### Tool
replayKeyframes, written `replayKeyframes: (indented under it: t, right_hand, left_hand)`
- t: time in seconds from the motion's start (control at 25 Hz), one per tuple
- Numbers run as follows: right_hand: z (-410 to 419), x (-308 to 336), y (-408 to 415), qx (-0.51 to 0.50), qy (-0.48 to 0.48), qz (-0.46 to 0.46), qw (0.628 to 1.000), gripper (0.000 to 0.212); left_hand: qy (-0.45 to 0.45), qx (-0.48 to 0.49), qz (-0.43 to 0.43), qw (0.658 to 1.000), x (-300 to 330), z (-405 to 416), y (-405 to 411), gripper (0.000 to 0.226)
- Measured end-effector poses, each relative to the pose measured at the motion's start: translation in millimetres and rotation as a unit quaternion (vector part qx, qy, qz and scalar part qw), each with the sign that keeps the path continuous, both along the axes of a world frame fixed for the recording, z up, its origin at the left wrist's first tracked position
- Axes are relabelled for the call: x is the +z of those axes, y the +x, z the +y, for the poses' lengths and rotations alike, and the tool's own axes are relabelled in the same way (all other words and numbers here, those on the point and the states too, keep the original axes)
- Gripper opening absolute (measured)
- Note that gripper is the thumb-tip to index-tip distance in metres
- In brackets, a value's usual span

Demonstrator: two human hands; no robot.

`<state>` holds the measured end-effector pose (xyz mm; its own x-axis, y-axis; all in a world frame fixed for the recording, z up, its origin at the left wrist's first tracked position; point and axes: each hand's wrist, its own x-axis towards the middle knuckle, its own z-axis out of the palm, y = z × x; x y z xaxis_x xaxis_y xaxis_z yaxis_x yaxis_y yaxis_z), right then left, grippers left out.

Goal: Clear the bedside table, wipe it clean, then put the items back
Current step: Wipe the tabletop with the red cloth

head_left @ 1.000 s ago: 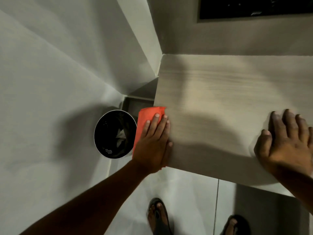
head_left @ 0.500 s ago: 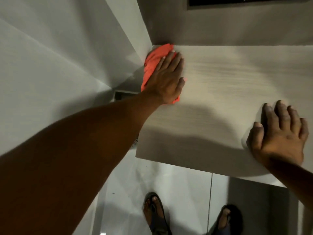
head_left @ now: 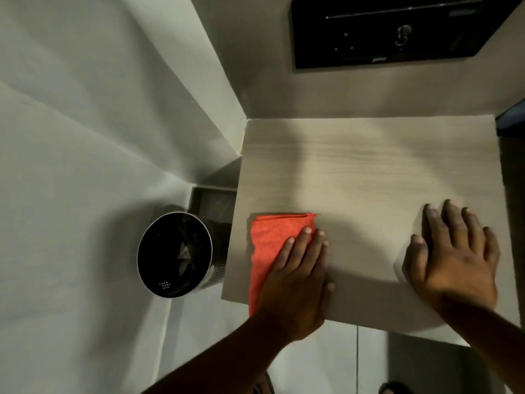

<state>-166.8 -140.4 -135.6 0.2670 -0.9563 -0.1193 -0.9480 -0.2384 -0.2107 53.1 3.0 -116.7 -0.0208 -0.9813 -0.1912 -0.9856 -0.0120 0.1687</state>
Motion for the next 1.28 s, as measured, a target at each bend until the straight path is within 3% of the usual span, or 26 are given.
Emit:
replayKeyframes:
  t: [0.24,0.52,0.68,0.8,0.92,1.08,1.2,1.28]
  right_hand:
    - [0,0,3,-0.004,-0.012,0.001,1.0,0.065]
    - [-2,0,1,0.01,-0.006,0.034,0.999,0.064]
    - [-2,3,0,0.024,0.018,0.041,0.999,0.064]
    - [-3,30,-5,0.035,0.095,0.006,0.995,0.064]
    - [19,96,-27,-0.022,0.12,-0.124,0.985,0.063]
    - [59,190,-113,-0.151,-0.042,-0.268,0.951,0.048]
    - [60,233,-209,-0.266,-0.157,-0.234,0.922,0.035]
    - [50,249,-266,-0.352,-0.087,-0.186,0.913,0.038]
  left_hand:
    - [-0.031,-0.071,0.017,0.997,-4,-41,-65,0.063]
    - [-0.068,-0.074,-0.002,0.995,-13,-42,-70,0.063]
    - [-0.043,-0.082,-0.011,0.996,-12,-42,-70,0.065]
    - [0.014,-0.06,-0.007,0.998,3,-49,-72,0.074]
    - [0.006,-0.016,0.052,0.999,42,-55,-101,0.079]
    - [-0.033,-0.057,0.233,0.97,115,-63,-192,0.084]
    - [-0.057,-0.101,0.3,0.947,167,-87,-275,0.077]
    - [-0.017,-0.154,0.298,0.942,188,-114,-326,0.073]
